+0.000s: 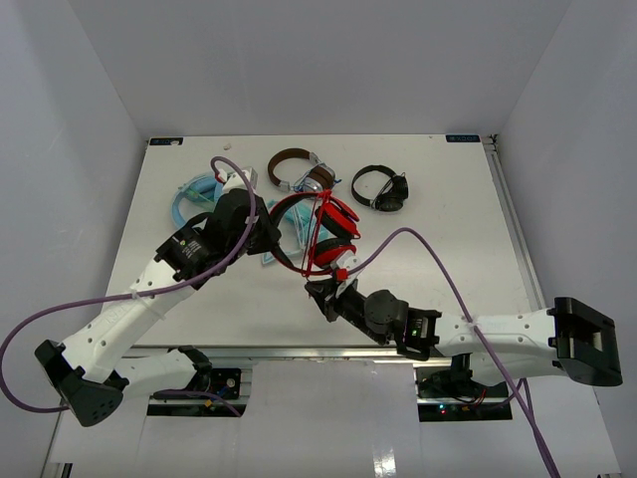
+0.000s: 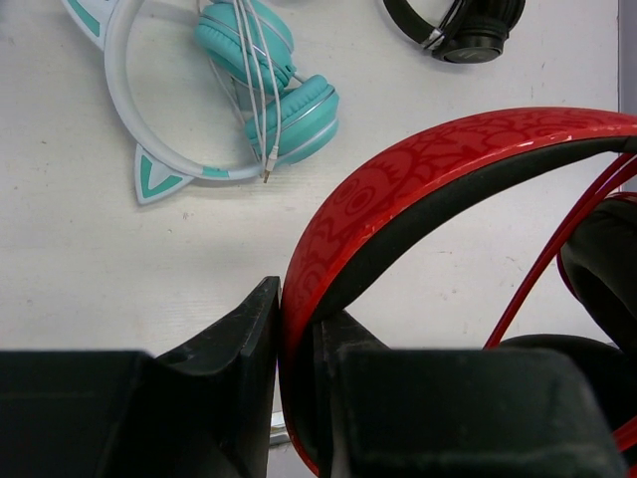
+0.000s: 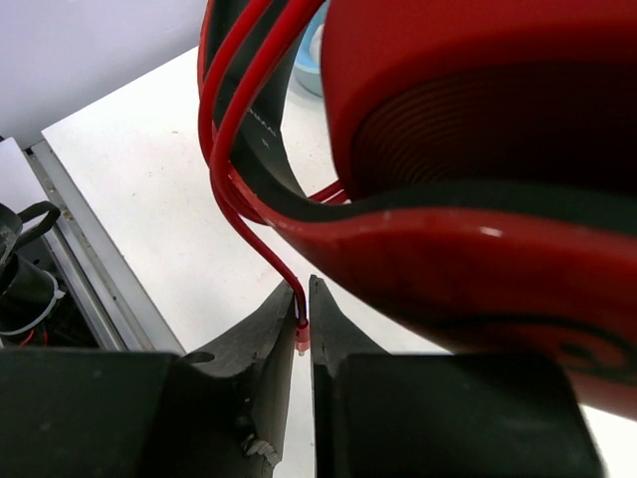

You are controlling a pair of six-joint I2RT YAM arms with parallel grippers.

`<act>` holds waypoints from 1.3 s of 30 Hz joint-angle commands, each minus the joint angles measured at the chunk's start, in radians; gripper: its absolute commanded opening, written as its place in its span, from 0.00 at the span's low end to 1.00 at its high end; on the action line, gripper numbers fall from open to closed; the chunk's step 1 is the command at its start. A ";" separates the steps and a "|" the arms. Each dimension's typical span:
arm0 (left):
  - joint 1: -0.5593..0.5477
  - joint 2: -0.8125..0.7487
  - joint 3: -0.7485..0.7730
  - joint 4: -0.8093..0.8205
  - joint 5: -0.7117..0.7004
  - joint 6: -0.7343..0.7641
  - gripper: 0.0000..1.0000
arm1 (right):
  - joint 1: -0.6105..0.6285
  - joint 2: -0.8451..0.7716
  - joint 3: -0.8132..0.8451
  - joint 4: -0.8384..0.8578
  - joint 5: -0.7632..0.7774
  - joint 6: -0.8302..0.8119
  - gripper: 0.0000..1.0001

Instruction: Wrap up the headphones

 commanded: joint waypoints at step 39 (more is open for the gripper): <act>0.006 0.236 0.035 0.160 -0.078 0.057 0.00 | 0.056 -0.361 -0.191 -0.262 0.319 0.203 0.37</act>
